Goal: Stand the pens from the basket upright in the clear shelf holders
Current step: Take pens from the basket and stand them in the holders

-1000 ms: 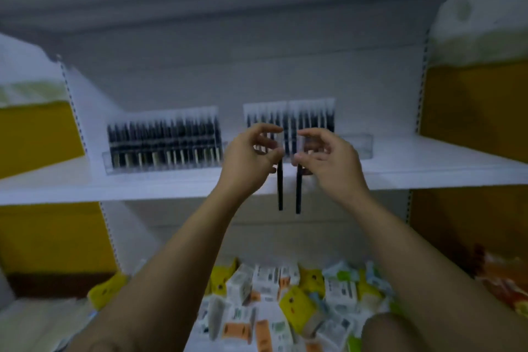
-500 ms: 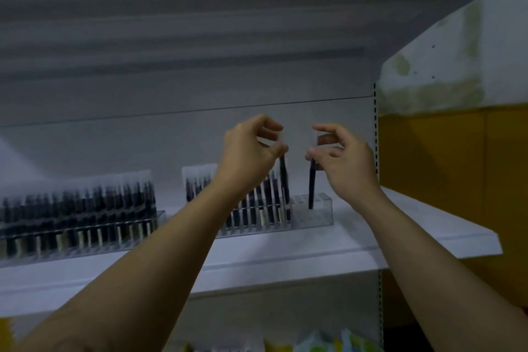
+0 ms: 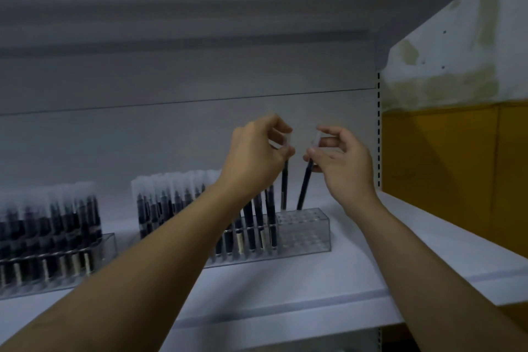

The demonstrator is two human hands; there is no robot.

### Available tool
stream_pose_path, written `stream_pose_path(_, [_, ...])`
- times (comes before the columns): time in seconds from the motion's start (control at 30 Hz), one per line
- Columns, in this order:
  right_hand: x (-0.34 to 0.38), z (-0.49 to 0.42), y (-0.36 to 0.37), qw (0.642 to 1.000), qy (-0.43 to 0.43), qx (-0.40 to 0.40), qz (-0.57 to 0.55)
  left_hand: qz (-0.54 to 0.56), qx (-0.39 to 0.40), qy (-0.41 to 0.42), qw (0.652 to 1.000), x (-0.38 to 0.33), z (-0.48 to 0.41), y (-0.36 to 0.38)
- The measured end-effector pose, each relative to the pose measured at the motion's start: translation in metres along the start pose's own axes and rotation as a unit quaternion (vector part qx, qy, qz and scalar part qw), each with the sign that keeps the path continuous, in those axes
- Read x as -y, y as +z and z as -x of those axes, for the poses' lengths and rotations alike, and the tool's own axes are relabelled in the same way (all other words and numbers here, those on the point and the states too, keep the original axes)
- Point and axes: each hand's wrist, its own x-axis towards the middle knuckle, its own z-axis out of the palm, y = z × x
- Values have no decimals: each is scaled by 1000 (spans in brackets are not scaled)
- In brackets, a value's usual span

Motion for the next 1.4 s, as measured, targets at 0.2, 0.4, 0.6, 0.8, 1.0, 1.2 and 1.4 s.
stream_pose_path(0.2, [-3, -4, 9, 999, 14, 14, -26, -16, -1, 1, 1000, 5, -4, 1])
stream_pose_path(0.4, [2, -7, 10, 1000, -5, 9, -9, -19, -12, -23, 999, 8, -9, 2])
stream_pose_path(0.6, [0, -4, 14, 999, 12, 44, 21, -51, 9, -34, 998, 9, -16, 2])
stream_pose_path(0.8, [-3, 11, 11, 970, -8, 179, 162, -80, 29, -34, 996, 9, -15, -1])
stream_pose_path(1.0, [-12, 36, -5, 943, -10, 251, 219, -118, 61, -43, 990, 17, 0, 7])
stream_pose_path(1.2, [-5, 26, -1, 942, 3, 256, 217, -161, 64, -30, 985, 15, -1, 11])
stream_pose_path(1.4, [-4, 29, 1, 939, -10, 247, 239, -193, 109, -69, 973, 14, -4, 13])
